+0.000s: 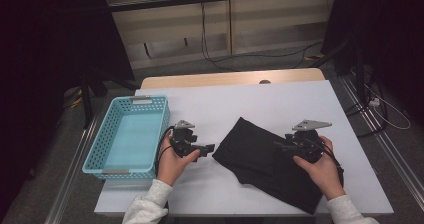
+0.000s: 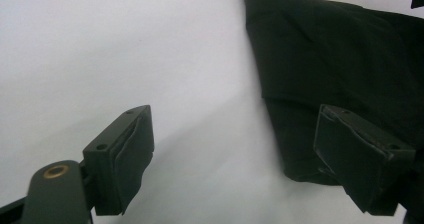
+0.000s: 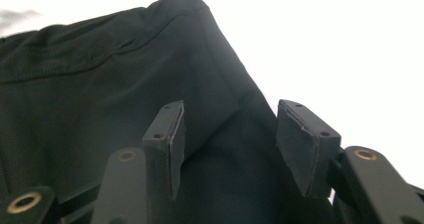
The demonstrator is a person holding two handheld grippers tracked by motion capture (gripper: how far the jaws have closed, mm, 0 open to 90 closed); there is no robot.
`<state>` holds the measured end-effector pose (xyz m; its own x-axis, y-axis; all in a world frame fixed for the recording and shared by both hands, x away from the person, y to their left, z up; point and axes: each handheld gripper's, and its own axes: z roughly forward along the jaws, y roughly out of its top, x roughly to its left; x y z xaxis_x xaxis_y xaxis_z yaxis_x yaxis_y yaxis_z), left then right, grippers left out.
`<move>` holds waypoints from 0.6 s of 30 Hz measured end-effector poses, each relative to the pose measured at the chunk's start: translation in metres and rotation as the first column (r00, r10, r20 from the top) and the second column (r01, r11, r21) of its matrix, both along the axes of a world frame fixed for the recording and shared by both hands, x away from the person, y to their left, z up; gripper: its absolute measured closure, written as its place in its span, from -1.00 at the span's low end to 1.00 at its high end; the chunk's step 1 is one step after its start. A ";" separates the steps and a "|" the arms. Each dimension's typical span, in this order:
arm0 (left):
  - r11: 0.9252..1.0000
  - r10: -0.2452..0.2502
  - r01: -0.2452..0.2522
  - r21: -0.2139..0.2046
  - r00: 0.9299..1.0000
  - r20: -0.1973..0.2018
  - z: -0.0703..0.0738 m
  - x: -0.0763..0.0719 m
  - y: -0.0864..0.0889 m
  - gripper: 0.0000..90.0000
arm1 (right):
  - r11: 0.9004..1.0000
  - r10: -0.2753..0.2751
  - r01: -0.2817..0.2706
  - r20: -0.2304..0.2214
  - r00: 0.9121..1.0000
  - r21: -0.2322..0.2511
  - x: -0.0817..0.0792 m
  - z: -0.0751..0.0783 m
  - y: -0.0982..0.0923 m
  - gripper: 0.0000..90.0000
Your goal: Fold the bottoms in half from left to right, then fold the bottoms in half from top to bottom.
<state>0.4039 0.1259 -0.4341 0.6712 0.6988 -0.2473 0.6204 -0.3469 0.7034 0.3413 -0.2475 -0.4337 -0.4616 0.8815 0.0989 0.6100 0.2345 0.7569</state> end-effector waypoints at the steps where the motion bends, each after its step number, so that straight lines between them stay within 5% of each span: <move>1: 1.000 0.006 -0.006 -0.004 1.000 0.001 0.000 0.000 0.001 -0.63 | 1.000 -0.004 0.004 0.000 1.000 0.000 0.002 0.000 0.000 -0.01; 8: 1.000 0.008 -0.008 0.002 1.000 -0.001 -0.001 -0.001 0.004 -0.63 | 1.000 0.020 -0.020 -0.014 1.000 0.001 0.016 -0.002 0.006 0.00; 18: 1.000 0.012 -0.012 0.008 1.000 0.001 -0.001 -0.002 0.005 -0.63 | 0.996 0.063 -0.068 -0.078 0.995 -0.054 0.030 -0.015 0.017 0.57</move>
